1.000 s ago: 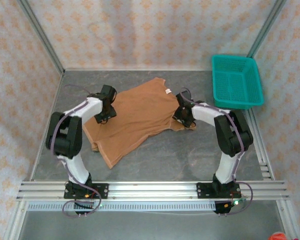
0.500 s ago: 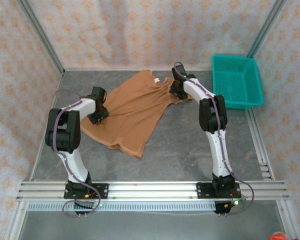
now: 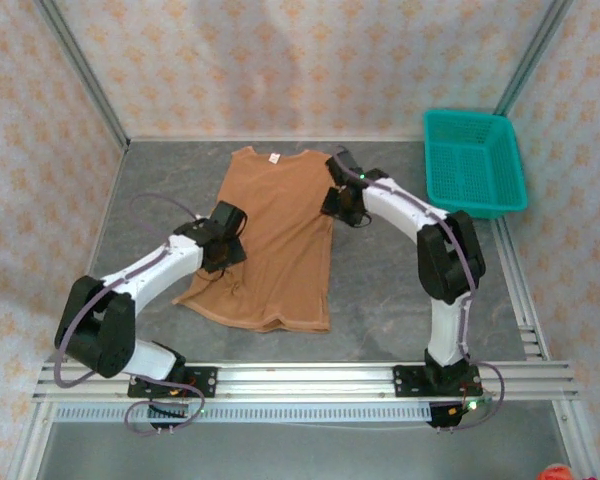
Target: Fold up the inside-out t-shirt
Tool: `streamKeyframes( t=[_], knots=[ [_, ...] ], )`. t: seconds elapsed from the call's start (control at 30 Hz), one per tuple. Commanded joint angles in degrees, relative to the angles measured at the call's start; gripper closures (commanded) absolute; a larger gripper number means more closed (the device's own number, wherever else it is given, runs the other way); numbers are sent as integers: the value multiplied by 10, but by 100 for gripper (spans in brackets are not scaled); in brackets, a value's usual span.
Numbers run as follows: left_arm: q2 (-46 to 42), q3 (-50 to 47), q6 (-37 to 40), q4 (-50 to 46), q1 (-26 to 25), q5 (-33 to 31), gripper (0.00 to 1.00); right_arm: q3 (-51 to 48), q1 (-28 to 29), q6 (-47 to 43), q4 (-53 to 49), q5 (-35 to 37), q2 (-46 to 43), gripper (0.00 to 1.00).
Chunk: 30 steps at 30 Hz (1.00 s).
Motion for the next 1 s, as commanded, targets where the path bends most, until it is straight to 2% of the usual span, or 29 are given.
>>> streamKeyframes(
  t=[0.0, 0.1, 0.2, 0.33, 0.47, 0.6, 0.73, 0.87, 0.97],
  knots=[
    [7, 58, 36, -32, 30, -31, 48, -43, 24, 78, 84, -58, 4, 53],
    [47, 77, 42, -13, 68, 20, 49, -72, 36, 123, 132, -84, 18, 54],
    [84, 73, 39, 9, 82, 46, 49, -111, 43, 151, 169, -89, 27, 55],
    [113, 31, 21, 44, 82, 70, 51, -171, 28, 148, 161, -63, 28, 55],
    [103, -50, -24, 103, 63, 98, 52, -239, -7, 126, 153, -50, 6, 56],
    [72, -100, -54, 115, 19, 86, 51, -278, -52, 90, 124, -20, -36, 56],
    [31, -101, -41, 63, 13, 58, 51, -257, -80, 48, 66, 19, -68, 56],
    [-30, -66, -14, -7, 15, 19, 51, -213, -76, 22, 9, 62, -101, 56],
    [-62, -30, 9, -15, 35, 9, 50, -178, -55, 10, -6, 79, -127, 55]
  ],
)
